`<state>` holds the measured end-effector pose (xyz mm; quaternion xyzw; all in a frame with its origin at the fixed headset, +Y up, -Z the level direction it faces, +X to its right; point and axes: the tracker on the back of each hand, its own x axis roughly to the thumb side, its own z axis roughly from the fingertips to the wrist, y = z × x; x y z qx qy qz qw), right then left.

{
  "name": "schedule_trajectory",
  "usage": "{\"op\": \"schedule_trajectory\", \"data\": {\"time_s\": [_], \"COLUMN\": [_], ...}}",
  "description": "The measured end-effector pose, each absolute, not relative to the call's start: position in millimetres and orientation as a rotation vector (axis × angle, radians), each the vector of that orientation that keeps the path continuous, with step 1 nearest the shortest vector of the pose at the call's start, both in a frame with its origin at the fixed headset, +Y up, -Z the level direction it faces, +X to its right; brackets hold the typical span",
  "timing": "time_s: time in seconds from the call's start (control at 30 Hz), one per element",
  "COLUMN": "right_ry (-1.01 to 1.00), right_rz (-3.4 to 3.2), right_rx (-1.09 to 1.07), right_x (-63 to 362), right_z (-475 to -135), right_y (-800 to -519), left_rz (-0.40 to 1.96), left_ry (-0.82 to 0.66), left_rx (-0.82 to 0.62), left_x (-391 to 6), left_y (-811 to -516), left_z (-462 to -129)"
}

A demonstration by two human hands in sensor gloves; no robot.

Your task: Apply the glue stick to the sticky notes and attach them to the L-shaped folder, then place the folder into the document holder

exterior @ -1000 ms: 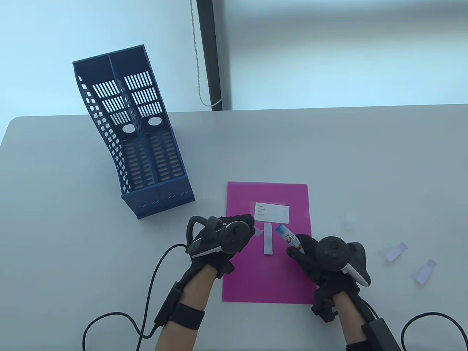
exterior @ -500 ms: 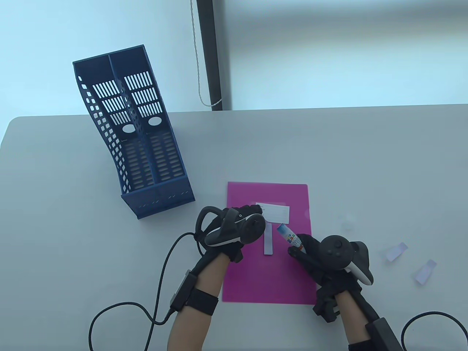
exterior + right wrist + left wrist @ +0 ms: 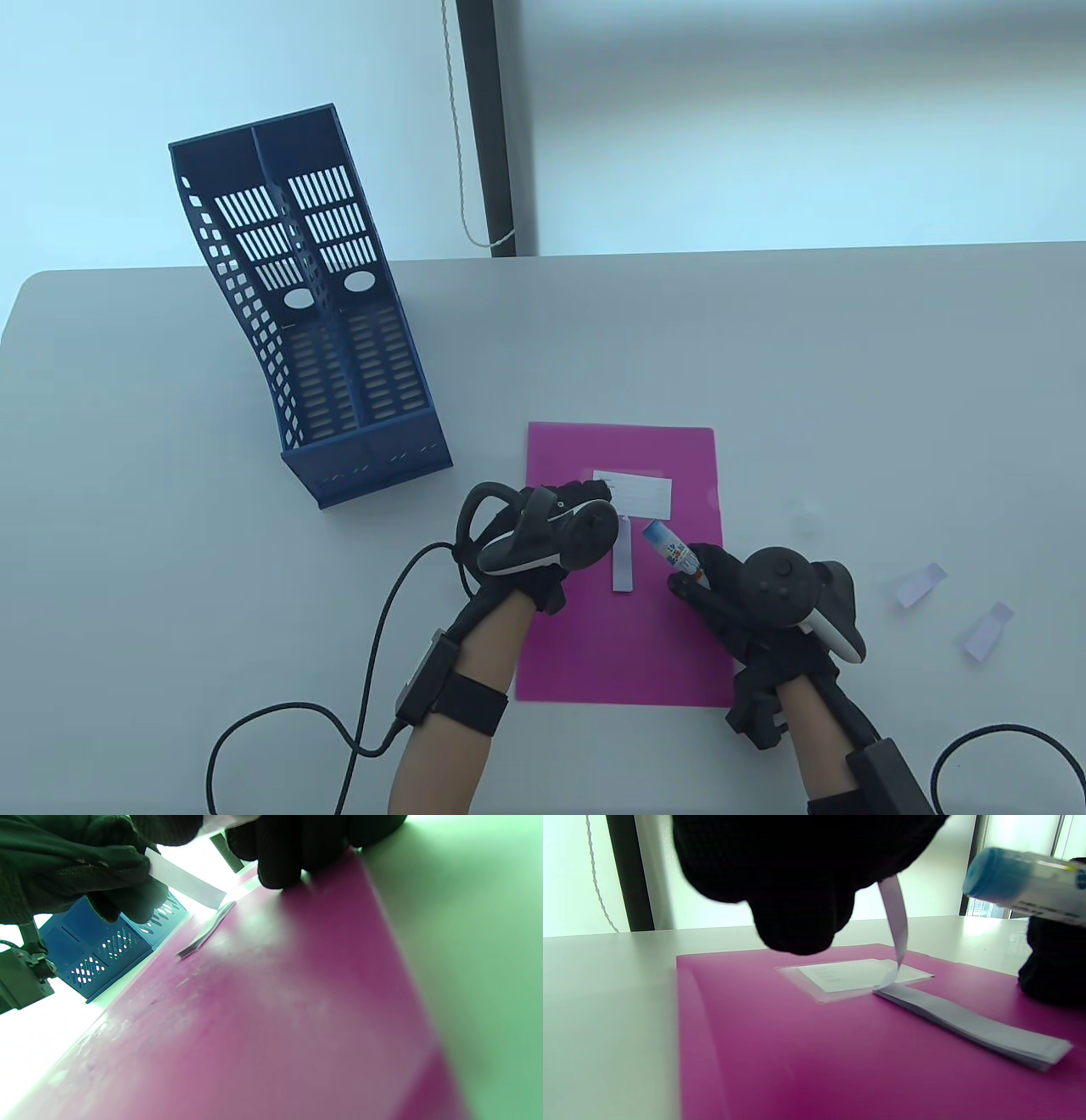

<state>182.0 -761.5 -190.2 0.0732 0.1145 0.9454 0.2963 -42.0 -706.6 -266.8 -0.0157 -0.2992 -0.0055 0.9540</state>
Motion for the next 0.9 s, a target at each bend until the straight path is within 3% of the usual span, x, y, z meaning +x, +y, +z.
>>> {"op": "schedule_trajectory", "data": {"time_s": [0.4,0.9], "right_ry": [0.305,0.306], "right_rz": [2.514,2.511], "right_rx": [0.195,0.196], "right_x": [182,182], "right_z": [-190,-190], "right_y": [-761,-761], "left_rz": [-0.040,-0.244], "left_ry": [-0.623,-0.740], "left_rx": [-0.031,0.011], "left_x": [-38,-10], "left_y": [-710,-721], "left_z": [-264,-237]}}
